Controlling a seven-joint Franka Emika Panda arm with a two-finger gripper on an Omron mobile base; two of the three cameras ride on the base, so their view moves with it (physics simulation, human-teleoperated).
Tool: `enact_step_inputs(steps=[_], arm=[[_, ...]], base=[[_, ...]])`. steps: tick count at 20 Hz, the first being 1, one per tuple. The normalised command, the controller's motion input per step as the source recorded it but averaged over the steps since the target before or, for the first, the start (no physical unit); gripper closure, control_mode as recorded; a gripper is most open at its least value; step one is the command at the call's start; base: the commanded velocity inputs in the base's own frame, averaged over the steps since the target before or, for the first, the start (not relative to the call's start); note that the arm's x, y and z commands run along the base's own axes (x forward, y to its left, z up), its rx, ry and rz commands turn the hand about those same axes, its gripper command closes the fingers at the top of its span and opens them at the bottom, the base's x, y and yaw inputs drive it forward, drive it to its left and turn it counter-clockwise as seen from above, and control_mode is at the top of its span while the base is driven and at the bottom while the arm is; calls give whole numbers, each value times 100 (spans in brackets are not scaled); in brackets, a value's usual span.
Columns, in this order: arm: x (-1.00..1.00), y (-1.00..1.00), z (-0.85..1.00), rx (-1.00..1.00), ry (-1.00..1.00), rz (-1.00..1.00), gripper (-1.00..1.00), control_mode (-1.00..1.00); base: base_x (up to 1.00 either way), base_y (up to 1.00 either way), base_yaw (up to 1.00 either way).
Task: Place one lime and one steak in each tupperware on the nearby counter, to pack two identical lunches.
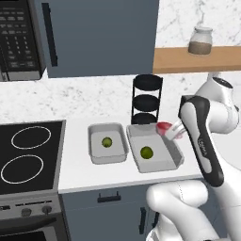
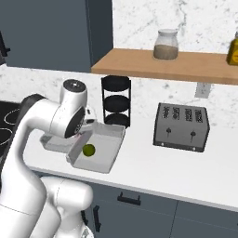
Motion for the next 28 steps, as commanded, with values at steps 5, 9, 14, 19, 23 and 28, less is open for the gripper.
enact_step_inputs(steps=[5,9,14,19,23,28], arm=[[79,-62,-83,0,4,-3,100,-100],[100,-12,-73,-6,2,0,100,-100],[100,-2,-45,-4,3,0,100,-100],[83,-6,-49,-5,7,0,100,-100],[46,-18,-60,-5,18,-3,100,-100],[48,0,-22,-3,6,-4,-100,-100]], base=[[0,0,0],[0,0,0],[0,0,0],[0,0,0],[0,0,0],[0,0,0]])
